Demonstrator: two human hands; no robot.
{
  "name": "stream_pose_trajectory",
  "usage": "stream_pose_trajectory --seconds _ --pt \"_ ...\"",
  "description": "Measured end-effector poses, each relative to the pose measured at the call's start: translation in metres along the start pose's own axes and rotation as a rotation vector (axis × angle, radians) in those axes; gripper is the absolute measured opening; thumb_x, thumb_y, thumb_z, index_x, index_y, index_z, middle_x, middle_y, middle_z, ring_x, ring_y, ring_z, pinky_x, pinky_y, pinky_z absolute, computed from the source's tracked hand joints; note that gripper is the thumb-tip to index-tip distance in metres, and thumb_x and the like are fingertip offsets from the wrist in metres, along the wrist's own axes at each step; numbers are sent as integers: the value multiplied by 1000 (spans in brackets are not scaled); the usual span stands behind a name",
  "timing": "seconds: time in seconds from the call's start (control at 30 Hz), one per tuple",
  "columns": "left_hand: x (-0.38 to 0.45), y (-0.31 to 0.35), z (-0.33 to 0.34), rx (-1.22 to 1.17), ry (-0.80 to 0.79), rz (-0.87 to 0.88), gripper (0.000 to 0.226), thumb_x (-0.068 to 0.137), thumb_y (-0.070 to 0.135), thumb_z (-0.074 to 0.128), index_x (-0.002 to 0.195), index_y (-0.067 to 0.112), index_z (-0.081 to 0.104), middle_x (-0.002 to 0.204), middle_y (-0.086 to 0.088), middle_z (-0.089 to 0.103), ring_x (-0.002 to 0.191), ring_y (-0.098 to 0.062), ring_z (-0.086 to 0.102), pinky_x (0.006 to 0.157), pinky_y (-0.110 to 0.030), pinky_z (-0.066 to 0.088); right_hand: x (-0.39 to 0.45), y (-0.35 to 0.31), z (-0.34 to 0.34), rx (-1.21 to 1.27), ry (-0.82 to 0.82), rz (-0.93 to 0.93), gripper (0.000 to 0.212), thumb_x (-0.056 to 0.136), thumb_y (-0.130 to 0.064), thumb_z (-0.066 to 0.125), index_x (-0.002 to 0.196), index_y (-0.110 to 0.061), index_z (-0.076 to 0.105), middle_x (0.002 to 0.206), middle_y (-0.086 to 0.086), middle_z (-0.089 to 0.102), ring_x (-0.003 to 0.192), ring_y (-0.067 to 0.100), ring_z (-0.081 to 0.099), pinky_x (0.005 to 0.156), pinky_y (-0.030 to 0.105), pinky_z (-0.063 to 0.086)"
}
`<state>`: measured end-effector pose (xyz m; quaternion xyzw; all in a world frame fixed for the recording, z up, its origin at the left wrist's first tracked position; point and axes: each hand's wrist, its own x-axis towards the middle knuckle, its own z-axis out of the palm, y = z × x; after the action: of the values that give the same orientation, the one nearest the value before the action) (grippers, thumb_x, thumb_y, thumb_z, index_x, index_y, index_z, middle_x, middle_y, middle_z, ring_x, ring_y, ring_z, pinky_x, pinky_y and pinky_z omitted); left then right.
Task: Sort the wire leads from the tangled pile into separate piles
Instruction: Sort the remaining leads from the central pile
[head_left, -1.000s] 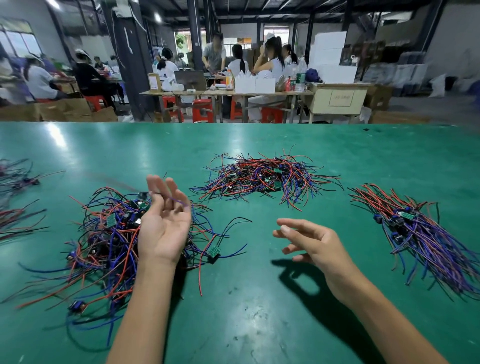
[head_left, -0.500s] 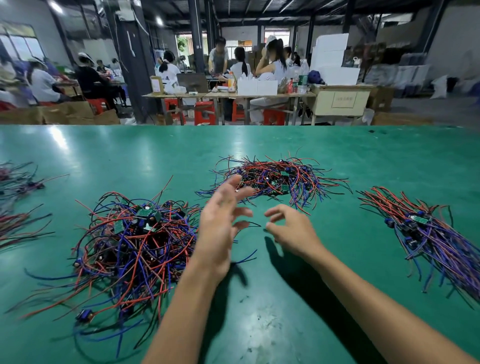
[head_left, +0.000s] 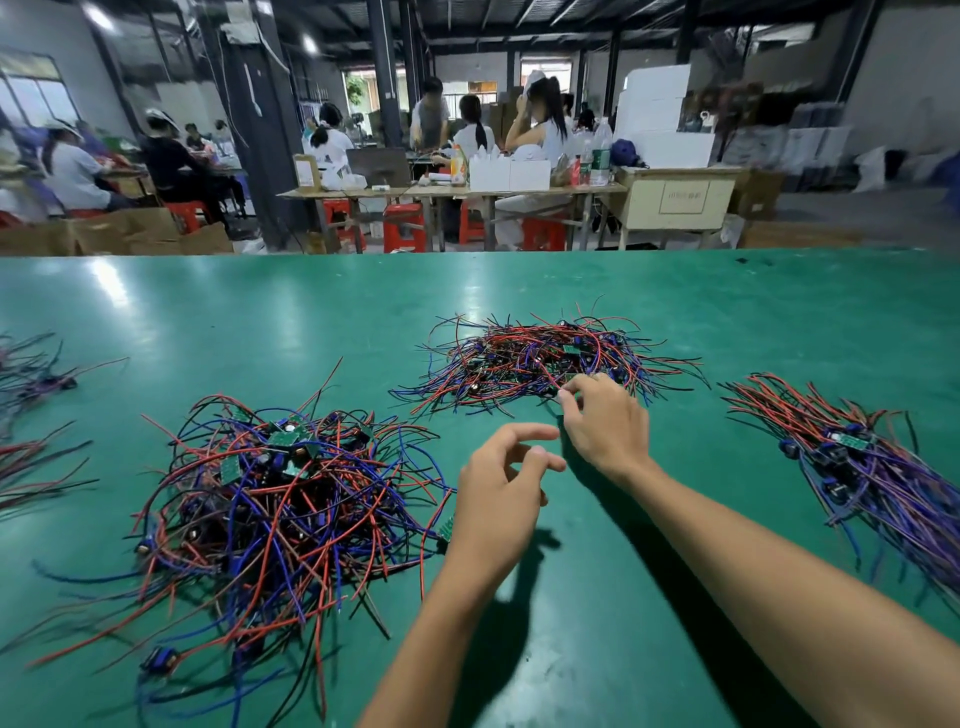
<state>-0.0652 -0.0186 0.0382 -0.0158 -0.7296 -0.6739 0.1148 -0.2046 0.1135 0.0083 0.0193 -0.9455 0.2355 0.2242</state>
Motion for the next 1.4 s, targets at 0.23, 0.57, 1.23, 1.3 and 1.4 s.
stream_pose_trajectory --seconds 0.23,0.57,1.23,1.3,1.4 --pt "9 -17 4 -163 31 -306 24 103 12 44 107 10 67 96 -7 75 67 -19 68 58 -28 53 -79 -9 -40 311 87 8 17 86 -44 57 80 -28 61 80 -15 66 70 12 58 66 30 43" --pt "9 -23 3 -588 -51 -500 23 101 3 52 111 -15 60 101 -21 75 90 -25 76 80 -25 61 -158 -7 -77 391 -285 -368 20 84 -49 64 80 -29 62 83 -19 60 71 9 59 70 28 49" --pt "-15 12 -6 -80 -431 -324 21 86 3 75 105 -4 72 90 -18 77 77 -23 76 66 -24 59 -119 23 -95 1143 -250 281 18 99 -26 60 104 -18 75 99 1 78 74 12 70 65 20 53" --pt "-15 12 -9 -90 -463 -334 19 90 6 71 106 -5 72 91 -17 76 76 -23 75 66 -25 59 -119 22 -96 1154 -246 265 19 98 -29 60 105 -20 75 101 0 78 75 12 70 66 22 54" --pt "-12 15 -12 -209 -435 -303 20 93 8 66 111 -1 71 96 -12 76 80 -21 74 70 -24 58 -116 21 -97 1195 -238 282 29 95 -39 58 112 -23 74 104 -2 78 75 11 70 64 19 54"
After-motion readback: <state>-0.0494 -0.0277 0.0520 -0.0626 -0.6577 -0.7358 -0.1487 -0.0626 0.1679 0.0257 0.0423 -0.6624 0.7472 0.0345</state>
